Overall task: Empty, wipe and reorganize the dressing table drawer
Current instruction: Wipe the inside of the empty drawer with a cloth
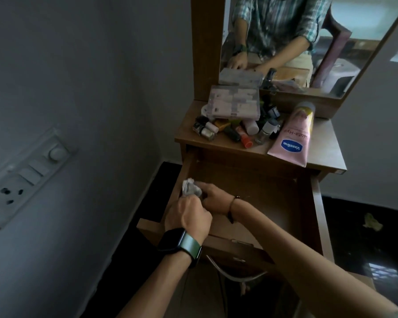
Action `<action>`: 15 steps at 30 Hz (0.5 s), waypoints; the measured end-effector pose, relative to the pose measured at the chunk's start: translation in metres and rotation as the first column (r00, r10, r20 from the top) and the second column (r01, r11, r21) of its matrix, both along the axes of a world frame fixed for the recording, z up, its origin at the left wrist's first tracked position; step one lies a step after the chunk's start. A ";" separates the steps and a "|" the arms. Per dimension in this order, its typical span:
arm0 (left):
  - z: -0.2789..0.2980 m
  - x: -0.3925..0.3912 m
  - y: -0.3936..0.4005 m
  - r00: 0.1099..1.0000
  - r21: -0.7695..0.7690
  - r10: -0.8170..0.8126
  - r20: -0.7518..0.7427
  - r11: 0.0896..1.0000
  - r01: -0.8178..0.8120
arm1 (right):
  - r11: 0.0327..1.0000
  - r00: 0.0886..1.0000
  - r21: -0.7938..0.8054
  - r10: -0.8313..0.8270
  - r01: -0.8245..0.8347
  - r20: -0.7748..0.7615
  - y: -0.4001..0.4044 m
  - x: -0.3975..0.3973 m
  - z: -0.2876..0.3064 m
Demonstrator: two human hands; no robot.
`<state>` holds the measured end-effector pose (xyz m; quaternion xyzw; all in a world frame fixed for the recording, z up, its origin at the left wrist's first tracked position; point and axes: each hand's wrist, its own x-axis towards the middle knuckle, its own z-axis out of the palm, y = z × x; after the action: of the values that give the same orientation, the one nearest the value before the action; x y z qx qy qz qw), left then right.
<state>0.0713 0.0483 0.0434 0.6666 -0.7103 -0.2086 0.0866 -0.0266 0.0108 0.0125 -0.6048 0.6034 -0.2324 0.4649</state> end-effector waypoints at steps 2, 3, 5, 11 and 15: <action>0.000 -0.001 0.001 1.000 0.003 -0.011 -0.003 1.000 0.011 | 0.997 0.998 0.042 0.065 -0.064 -0.011 0.003 0.000 -0.001; 0.001 -0.001 0.001 1.000 -0.002 -0.024 0.001 1.000 0.024 | 0.999 0.999 0.030 0.044 -0.044 -0.025 0.000 0.001 -0.001; 0.001 0.000 0.000 0.999 -0.005 -0.050 0.014 0.999 0.051 | 0.996 0.995 0.014 -0.085 0.086 -0.056 -0.013 0.004 0.002; 0.005 0.003 0.000 0.993 -0.039 -0.102 0.061 0.994 0.104 | 0.965 0.779 -0.190 -0.258 0.180 -0.571 -0.063 0.006 0.015; 0.012 0.006 0.004 0.995 -0.166 -0.074 0.066 0.983 0.084 | 0.983 0.755 -0.158 -0.032 -0.095 -0.655 -0.037 0.005 0.021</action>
<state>0.0773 0.0526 0.0557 0.6341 -0.7536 -0.1313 0.1133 -0.0213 -0.0263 0.0330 -0.6975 0.6938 -0.0523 0.1716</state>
